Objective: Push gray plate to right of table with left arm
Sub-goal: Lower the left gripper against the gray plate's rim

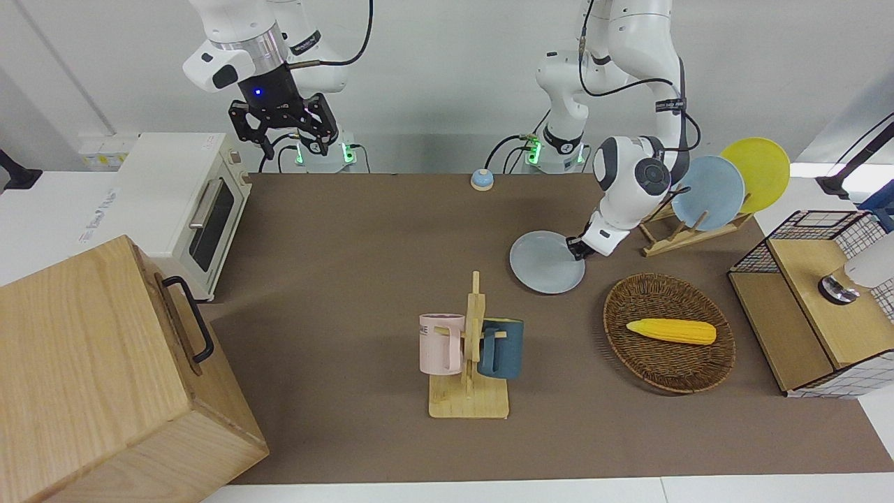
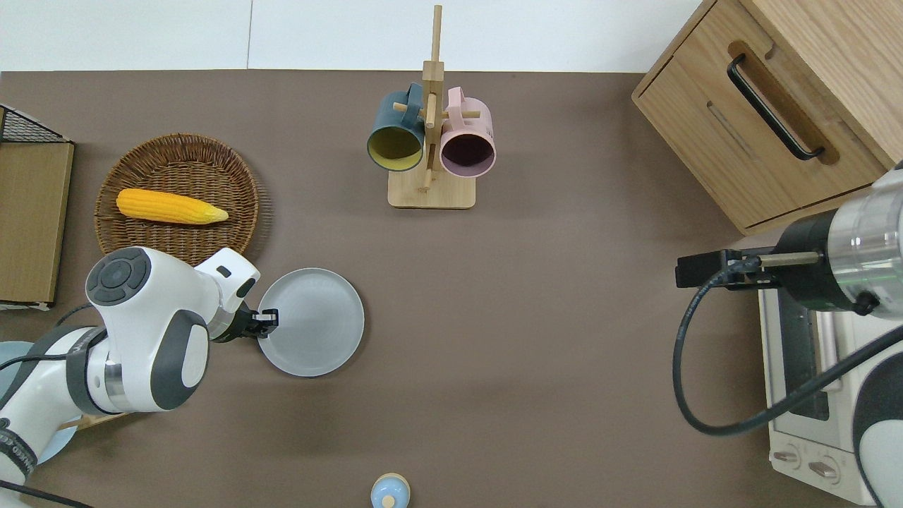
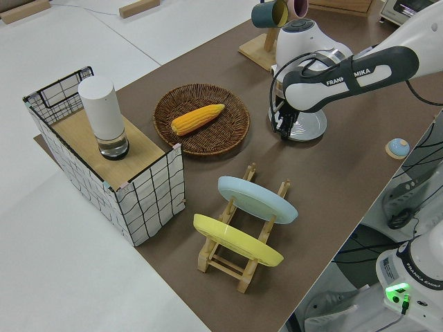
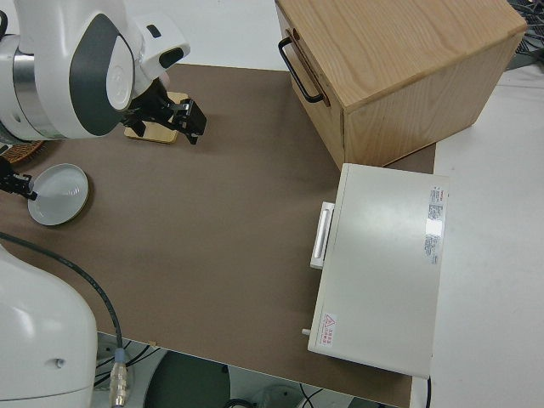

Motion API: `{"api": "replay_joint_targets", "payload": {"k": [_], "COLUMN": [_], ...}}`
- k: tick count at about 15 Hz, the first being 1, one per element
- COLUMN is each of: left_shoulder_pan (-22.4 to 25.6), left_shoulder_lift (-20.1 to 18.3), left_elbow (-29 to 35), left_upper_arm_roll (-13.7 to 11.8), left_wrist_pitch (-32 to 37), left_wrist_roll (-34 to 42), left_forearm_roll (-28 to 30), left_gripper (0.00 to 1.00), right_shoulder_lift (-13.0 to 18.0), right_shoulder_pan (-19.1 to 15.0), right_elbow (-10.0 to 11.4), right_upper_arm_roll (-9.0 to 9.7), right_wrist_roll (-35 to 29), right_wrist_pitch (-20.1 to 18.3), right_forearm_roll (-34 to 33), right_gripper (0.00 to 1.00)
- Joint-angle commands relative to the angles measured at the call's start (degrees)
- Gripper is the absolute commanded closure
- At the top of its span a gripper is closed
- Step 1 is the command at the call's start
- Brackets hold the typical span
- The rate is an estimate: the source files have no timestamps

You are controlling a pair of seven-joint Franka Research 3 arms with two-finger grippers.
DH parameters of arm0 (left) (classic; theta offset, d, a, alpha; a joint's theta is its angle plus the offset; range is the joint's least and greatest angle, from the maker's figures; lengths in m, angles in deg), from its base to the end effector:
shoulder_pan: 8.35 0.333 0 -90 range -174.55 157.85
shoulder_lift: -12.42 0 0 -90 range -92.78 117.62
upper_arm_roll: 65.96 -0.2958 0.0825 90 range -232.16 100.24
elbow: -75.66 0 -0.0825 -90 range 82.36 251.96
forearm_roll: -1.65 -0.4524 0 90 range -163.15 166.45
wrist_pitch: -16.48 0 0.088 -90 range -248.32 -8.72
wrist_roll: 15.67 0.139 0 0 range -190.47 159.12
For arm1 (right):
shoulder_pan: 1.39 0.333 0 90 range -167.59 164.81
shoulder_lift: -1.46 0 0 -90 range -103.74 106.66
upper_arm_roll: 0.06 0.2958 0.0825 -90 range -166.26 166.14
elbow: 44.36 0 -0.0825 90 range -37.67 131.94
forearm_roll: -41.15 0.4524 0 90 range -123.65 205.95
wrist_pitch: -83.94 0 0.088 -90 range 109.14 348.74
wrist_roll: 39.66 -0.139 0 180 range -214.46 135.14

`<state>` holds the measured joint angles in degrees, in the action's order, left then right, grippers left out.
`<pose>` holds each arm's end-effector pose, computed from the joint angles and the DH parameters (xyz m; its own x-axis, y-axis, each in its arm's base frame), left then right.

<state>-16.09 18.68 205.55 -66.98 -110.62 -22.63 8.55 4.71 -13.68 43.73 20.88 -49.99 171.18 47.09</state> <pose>0.5479 -0.0713 0.1981 0.9826 0.0780 -0.1688 0.0895 -0.9941 0.0613 0.5936 0.1108 0.6188 0.9995 -0.0235 0.0228 -0.0214 -0.9959 -0.0884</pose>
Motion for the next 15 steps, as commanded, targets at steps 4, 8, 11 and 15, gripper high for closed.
{"api": "replay_joint_targets", "payload": {"k": [4, 8, 11, 15], "left_shoulder_pan": [-0.4, -0.5, -0.6, -0.6], "left_shoulder_lift": [-0.3, -0.2, -0.2, -0.2], "left_elbow": [1.2, 1.2, 1.2, 1.2], "left_upper_arm_roll": [-0.5, -0.4, -0.4, 1.1], "left_wrist_pitch": [-1.6, -1.6, -1.6, -1.6], "left_wrist_roll": [0.3, 0.0, -0.1, -0.9], "left_forearm_roll": [1.4, 1.4, 1.6, 2.8], "left_gripper": [1.00, 1.00, 1.00, 1.00], "right_shoulder_lift": [-0.4, -0.4, -0.4, -0.4], "right_shoulder_pan": [-0.4, -0.4, -0.4, -0.4], "right_elbow": [-0.8, -0.8, -0.8, -0.8], "right_upper_arm_roll": [0.24, 0.24, 0.15, 0.24], "right_wrist_roll": [-0.1, -0.1, -0.1, -0.1], "right_wrist_pitch": [-0.3, -0.3, -0.3, -0.3], "right_forearm_roll": [0.9, 0.9, 0.9, 0.9], "right_gripper": [0.005, 0.005, 0.005, 0.005]}}
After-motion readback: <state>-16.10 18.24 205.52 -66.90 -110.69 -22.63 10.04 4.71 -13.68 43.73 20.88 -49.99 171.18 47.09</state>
